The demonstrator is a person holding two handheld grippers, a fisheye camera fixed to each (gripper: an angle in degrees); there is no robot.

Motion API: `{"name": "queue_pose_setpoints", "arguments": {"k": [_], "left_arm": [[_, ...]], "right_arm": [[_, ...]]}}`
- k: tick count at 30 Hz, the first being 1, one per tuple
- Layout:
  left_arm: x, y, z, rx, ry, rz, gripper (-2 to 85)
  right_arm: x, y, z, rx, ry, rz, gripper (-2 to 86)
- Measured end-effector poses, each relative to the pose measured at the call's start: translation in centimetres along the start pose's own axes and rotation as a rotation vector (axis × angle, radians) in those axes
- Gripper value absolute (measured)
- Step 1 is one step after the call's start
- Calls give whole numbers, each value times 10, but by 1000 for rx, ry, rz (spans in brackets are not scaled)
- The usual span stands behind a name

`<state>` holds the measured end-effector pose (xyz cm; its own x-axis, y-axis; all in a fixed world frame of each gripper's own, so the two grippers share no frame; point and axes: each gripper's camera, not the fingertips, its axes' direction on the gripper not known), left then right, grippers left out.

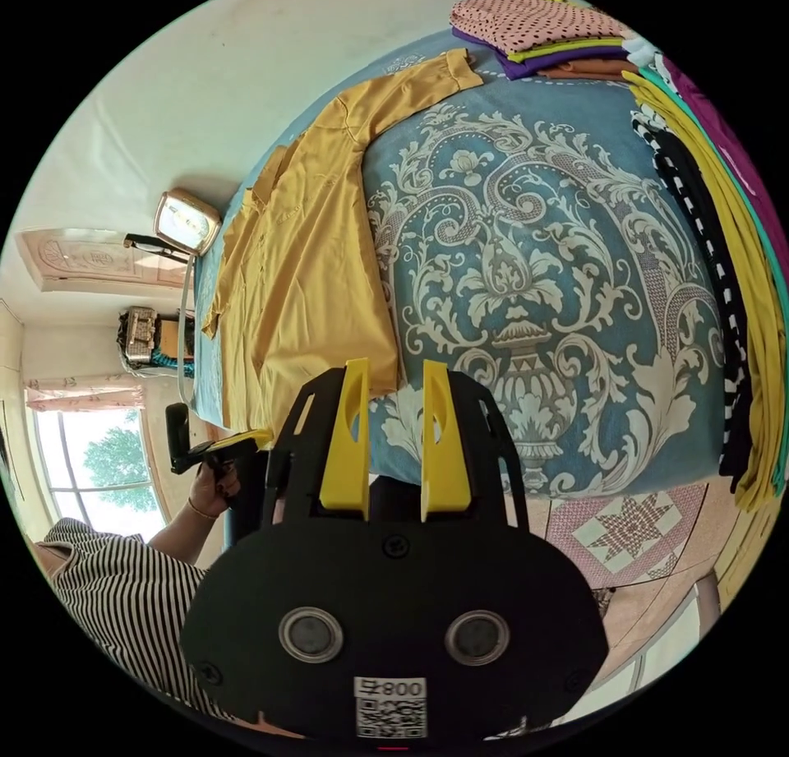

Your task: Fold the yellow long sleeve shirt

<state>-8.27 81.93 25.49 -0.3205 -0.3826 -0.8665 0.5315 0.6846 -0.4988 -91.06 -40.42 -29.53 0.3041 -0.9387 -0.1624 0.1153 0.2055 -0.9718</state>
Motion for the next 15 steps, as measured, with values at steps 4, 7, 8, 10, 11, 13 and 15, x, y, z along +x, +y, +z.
{"name": "queue_pose_setpoints", "arguments": {"k": [4,7,8,10,11,13,15], "left_arm": [[11,4,-3,0,-31,7,7],[19,7,-7,-1,-43,9,4],[21,9,-9,6,-47,9,5],[24,11,-14,13,-40,9,6],[26,13,-17,26,-34,10,8],[29,14,-20,29,-14,15,12],[32,11,-17,8,3,16,15]], "right_arm": [[9,5,9,-25,-15,7,103],[10,8,13,-32,16,6,96],[10,11,14,-33,20,6,98],[7,14,15,-38,39,-8,100],[6,16,16,-46,45,-13,101],[3,17,20,-59,47,-18,101],[2,19,22,-63,65,-15,99]]}}
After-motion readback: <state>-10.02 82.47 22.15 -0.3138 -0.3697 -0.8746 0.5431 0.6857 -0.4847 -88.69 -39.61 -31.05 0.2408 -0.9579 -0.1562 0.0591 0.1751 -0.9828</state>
